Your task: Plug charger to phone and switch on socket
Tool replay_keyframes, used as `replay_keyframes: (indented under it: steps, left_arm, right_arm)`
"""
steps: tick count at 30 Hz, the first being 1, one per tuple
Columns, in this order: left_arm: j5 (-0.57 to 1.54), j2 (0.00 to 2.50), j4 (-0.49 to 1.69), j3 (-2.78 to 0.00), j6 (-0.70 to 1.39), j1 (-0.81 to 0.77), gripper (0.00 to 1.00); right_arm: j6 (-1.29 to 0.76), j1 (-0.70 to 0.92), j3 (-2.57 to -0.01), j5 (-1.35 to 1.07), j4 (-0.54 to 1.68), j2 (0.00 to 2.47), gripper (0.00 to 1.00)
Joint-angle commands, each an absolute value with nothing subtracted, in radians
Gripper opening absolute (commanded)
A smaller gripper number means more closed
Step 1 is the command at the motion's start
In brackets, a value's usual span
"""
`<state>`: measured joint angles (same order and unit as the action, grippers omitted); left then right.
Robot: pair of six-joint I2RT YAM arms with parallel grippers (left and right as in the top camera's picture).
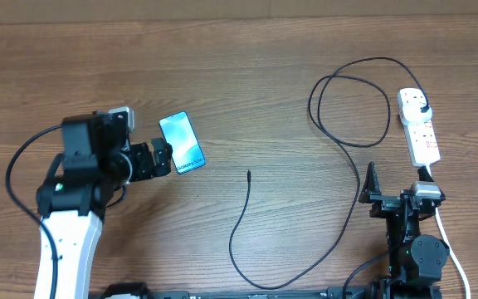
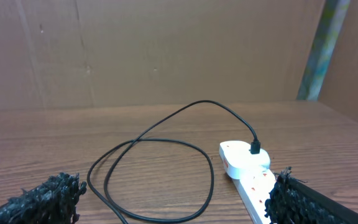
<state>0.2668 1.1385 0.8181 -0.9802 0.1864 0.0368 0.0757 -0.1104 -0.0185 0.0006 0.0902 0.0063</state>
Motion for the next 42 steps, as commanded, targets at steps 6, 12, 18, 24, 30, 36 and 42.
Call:
replay_keyframes:
  steps: [6,12,18,24,30,36,42]
  left_arm:
    - [-0.009,1.311,0.964,-1.199,0.360,-0.107,1.00]
    - [-0.062,1.472,1.084,-1.360,0.496,-0.146,1.00]
    - [-0.058,1.625,1.154,-1.431,0.521,-0.149,0.99]
    - [-0.034,1.707,1.137,-1.430,0.521,-0.151,1.00]
    - [0.048,1.740,1.107,-1.430,0.521,-0.152,1.00]
    - [0.109,1.758,1.071,-1.431,0.545,-0.165,1.00]
    - [0.089,1.838,1.093,-1.474,0.564,-0.172,1.00]
  right_arm:
    - [0.080,-0.107,-0.008,0.006,0.084,0.004,1.00]
    - [0.080,-0.107,-0.008,0.006,0.084,0.004,1.00]
    - [0.080,-0.107,-0.008,0.006,0.084,0.004,1.00]
    - [0.080,-0.107,-0.008,0.006,0.084,0.004,1.00]
    - [0.080,-0.107,-0.008,0.006,0.084,0.004,1.00]
    - [0.080,-0.107,-0.008,0.006,0.084,0.004,1.00]
    - [0.080,-0.107,-0.008,0.006,0.084,0.004,1.00]
